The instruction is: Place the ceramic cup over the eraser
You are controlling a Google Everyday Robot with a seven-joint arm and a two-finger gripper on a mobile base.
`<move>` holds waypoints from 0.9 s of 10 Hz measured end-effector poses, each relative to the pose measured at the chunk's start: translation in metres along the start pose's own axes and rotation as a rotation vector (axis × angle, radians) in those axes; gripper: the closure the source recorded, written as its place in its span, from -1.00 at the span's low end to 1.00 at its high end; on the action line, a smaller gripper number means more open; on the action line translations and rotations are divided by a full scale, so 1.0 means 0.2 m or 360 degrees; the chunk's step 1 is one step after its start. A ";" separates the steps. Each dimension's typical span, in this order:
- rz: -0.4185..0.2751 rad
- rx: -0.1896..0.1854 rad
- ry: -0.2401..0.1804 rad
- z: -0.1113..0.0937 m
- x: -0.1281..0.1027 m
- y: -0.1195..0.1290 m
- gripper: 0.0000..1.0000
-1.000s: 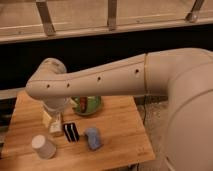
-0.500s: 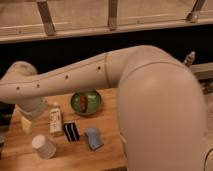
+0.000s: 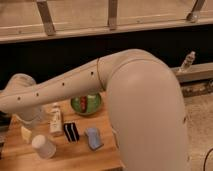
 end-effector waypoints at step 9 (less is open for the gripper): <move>-0.0070 -0.0120 0.0135 0.19 -0.06 0.06 -0.60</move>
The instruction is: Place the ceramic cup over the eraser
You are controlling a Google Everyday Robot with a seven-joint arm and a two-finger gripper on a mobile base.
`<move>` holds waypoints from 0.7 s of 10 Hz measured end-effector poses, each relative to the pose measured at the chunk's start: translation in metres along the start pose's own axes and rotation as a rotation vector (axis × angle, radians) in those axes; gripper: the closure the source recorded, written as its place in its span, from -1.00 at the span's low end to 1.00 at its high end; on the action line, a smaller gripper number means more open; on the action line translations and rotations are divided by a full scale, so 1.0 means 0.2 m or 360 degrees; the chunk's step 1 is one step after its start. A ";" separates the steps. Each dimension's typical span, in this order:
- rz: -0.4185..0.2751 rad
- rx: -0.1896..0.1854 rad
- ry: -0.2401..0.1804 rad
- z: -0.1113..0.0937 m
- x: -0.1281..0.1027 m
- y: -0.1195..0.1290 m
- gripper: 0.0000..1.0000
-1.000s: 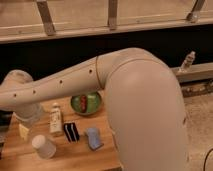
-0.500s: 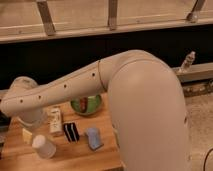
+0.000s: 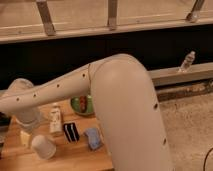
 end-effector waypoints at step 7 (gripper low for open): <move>0.0026 -0.0100 -0.0005 0.11 0.05 0.07 -0.60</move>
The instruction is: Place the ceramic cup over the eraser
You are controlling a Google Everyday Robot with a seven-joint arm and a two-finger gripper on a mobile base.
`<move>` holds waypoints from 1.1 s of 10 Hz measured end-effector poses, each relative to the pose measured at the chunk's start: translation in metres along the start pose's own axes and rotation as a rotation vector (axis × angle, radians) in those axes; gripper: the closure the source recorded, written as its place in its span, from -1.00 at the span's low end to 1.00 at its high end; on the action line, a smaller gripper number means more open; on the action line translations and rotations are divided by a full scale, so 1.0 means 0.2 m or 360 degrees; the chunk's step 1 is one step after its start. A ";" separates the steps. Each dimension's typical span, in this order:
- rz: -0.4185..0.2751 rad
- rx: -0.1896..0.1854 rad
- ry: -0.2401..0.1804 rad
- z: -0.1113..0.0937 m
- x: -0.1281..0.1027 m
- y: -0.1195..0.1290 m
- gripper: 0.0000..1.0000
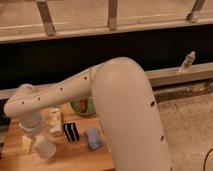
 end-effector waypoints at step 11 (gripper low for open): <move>0.0094 -0.0081 -0.0020 0.16 0.09 -0.01 -0.60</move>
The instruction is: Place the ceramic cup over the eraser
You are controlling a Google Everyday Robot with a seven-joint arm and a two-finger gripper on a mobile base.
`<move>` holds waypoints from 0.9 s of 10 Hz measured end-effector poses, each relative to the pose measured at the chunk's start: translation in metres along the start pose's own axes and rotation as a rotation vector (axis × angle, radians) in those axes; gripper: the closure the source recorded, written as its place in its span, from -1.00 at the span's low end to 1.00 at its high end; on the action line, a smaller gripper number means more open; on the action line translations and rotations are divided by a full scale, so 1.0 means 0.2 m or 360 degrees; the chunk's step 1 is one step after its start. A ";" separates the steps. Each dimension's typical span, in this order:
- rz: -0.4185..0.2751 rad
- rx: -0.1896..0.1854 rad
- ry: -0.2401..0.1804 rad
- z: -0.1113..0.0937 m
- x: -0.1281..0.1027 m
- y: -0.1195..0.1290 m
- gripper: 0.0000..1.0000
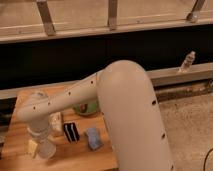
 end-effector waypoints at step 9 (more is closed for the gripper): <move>-0.0053 -0.0020 -0.0024 0.01 -0.07 0.05 -0.57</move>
